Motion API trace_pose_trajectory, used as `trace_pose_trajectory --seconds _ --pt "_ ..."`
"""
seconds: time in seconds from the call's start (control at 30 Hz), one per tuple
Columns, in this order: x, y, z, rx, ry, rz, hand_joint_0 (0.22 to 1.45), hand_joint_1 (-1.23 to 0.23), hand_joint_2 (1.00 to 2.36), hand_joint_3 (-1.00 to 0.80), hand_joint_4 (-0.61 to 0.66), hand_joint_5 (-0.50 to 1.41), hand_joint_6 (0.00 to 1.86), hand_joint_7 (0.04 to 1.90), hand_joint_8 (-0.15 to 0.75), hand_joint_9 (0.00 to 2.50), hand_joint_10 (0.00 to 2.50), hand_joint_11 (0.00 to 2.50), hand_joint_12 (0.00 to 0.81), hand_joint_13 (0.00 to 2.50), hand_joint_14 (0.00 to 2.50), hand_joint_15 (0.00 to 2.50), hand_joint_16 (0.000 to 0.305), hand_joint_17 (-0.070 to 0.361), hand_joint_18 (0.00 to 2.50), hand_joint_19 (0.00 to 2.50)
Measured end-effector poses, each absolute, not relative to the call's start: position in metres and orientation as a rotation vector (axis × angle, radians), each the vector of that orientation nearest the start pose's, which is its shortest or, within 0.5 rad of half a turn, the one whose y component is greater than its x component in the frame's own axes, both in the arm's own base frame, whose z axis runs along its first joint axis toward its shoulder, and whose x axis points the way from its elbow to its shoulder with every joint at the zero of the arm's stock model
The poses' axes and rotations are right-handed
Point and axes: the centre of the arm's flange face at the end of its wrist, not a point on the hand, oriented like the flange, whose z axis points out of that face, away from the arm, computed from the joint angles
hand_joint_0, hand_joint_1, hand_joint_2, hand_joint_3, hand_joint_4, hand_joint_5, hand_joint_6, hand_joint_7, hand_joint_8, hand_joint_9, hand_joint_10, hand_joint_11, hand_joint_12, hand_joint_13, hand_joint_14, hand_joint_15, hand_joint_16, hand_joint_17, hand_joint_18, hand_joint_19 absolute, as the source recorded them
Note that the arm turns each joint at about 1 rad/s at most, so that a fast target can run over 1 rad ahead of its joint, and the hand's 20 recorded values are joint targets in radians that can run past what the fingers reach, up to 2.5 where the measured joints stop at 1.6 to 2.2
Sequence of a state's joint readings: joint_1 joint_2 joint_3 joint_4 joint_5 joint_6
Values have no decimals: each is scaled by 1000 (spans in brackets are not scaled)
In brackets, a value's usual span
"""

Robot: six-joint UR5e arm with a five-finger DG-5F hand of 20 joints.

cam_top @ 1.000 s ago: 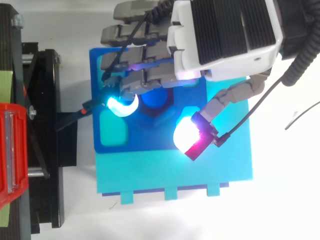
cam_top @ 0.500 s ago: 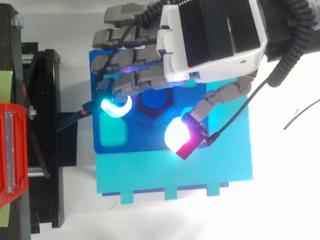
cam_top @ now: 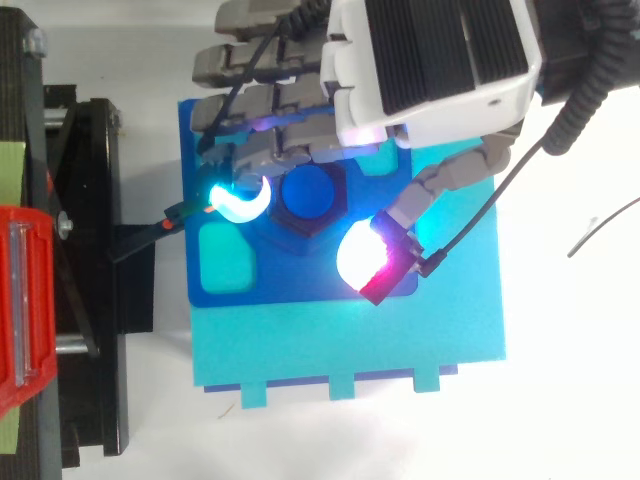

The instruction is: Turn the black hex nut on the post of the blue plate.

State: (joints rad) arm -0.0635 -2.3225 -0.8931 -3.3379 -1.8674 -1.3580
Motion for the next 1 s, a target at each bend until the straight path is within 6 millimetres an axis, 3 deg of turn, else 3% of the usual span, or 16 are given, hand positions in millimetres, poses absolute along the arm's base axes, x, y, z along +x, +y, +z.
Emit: trace_pose_trajectory --seconds 1.0 --pt "726 -188 331 19 1849 367 436 -565 1000 -500 139 -215 502 738 185 288 0 0 315 218 3 79 47 106 0 144"
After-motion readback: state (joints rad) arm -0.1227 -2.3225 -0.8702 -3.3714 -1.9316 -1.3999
